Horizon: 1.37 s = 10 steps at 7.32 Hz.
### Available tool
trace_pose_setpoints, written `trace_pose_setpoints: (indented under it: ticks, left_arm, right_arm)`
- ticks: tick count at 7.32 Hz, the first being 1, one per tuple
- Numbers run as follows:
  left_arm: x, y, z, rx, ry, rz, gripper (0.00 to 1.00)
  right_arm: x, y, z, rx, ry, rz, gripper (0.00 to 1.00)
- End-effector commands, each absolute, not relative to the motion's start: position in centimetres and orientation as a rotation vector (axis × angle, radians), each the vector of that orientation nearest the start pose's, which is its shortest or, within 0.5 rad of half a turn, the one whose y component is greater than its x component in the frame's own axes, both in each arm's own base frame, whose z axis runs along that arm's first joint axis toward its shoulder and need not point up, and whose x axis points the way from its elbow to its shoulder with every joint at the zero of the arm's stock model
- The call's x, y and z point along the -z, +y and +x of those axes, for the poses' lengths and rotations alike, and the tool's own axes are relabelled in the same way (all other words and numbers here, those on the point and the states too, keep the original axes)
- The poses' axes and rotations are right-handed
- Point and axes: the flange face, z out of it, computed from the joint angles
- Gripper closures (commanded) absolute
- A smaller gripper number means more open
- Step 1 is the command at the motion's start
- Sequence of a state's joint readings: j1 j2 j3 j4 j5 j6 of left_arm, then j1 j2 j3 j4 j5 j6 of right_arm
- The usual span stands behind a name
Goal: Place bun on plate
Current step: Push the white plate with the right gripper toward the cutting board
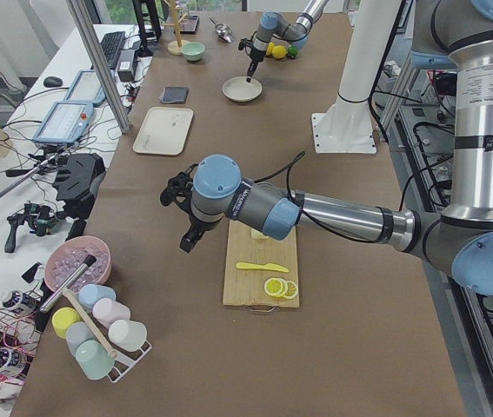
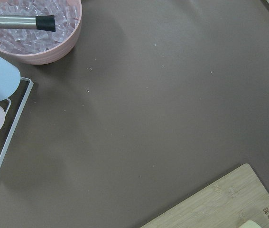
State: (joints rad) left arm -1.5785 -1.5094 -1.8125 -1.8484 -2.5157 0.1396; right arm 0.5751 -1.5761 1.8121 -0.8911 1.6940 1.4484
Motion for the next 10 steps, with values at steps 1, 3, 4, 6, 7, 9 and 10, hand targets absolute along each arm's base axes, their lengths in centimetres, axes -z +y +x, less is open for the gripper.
trace_pose_setpoints:
  ticks: [1,3,4,6,7,9,10]
  left_arm:
    - [-52.4,-47.4,-5.6,-0.338,0.897,0.494,0.02]
    - [-52.3,-47.4,-5.6,-0.336,0.899,0.493,0.02]
    - [-52.4,-47.4,-5.6,-0.336,0.899,0.492,0.02]
    - [-52.6,-47.2,-5.7,-0.333,0.899,0.49,0.02]
    - [-52.6,-47.2,-5.7,-0.333,0.899,0.49,0.02]
    - [-52.6,-47.2,-5.6,-0.333,0.9,0.488,0.02]
    - [-52.6,-47.2,-5.6,-0.332,0.9,0.487,0.02]
  right_arm:
    - [-43.7,-38.6,-36.0,-0.371,-0.971,0.234,1.0]
    - [-37.8,-40.2,-38.1,-0.554,-1.028,0.188,1.0]
    - [-33.8,-40.5,-41.4,-0.612,-1.002,0.171,1.0]
    - [-26.4,-38.0,-48.3,-0.703,-1.009,0.162,1.0]
    - [-23.2,-37.0,-51.0,-0.731,-1.015,0.124,1.0]
    - [-20.4,-34.0,-56.3,-0.768,-1.051,0.113,1.0]
    - [-20.2,-34.0,-58.8,-0.801,-1.039,0.119,1.0]
